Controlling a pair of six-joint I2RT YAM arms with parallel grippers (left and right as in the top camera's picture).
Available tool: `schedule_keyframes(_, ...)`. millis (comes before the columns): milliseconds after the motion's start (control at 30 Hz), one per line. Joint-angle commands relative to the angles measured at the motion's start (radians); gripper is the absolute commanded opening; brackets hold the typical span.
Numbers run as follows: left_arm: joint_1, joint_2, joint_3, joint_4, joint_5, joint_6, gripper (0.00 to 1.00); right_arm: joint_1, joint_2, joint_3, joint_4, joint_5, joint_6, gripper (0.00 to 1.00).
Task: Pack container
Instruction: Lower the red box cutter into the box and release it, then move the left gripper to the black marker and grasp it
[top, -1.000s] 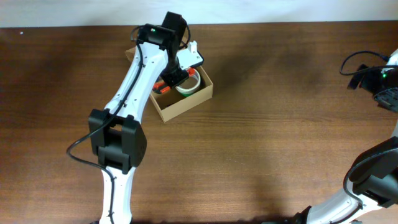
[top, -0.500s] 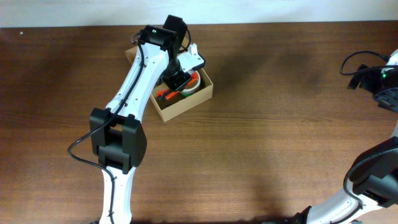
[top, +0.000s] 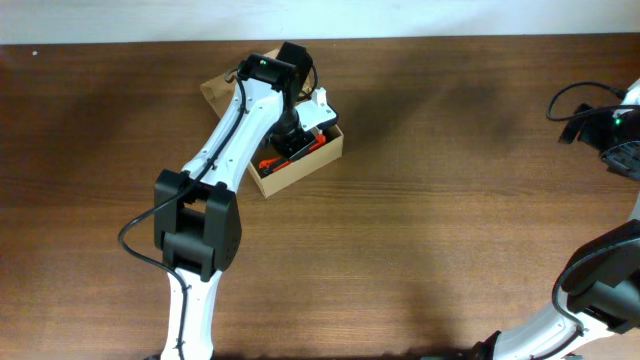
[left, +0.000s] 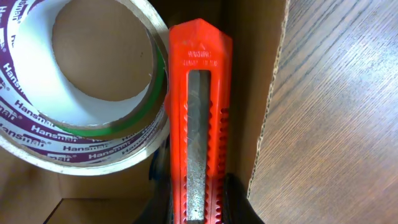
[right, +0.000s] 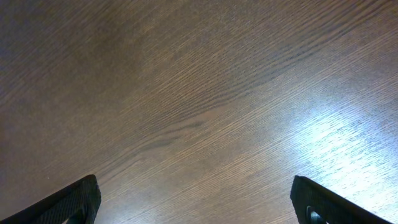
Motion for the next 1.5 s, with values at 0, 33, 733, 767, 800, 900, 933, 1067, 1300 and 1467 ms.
schedule_keyframes(0,-0.001,0.003,-0.013,0.008,0.019,-0.013,0.02,-0.006,-0.013,-0.003,0.0,-0.002,0.005,0.99)
schedule_keyframes(33,-0.001,0.003,-0.013,0.008,0.019,-0.013,0.02,-0.006,-0.013,-0.003,0.0,-0.002,0.005,0.99)
schedule_keyframes(733,0.0,-0.068,0.051,-0.026,-0.08,-0.059,0.32,-0.006,-0.013,-0.003,0.0,-0.002,0.005,0.99)
schedule_keyframes(767,0.0,-0.068,0.051,-0.029,-0.068,-0.059,0.32,-0.006,-0.013,-0.003,0.0,-0.002,0.005,0.99)
schedule_keyframes(800,-0.001,-0.068,0.051,-0.032,-0.064,-0.06,0.32,-0.006,-0.013,-0.003,0.0,-0.002,0.005,0.99)
schedule_keyframes(900,-0.003,-0.074,0.051,-0.035,-0.111,-0.079,0.32,-0.006,-0.013,-0.003,0.0,-0.002,0.005,0.99)
schedule_keyframes(933,-0.003,-0.08,0.051,-0.036,-0.148,-0.096,0.32,-0.006,-0.013,-0.003,0.0,-0.002,0.005,0.99)
schedule_keyframes(1067,0.011,-0.129,0.051,-0.044,-0.295,-0.184,0.33,-0.006,-0.013,-0.003,0.0,-0.002,0.005,0.99)
schedule_keyframes(1300,0.162,-0.345,0.051,-0.05,-0.461,-0.31,0.46,-0.006,-0.013,-0.003,0.0,-0.002,0.005,0.99)
schedule_keyframes(1467,0.373,-0.52,0.05,-0.043,-0.45,-0.444,0.52,-0.006,-0.013,-0.003,0.0,-0.002,0.005,0.99)
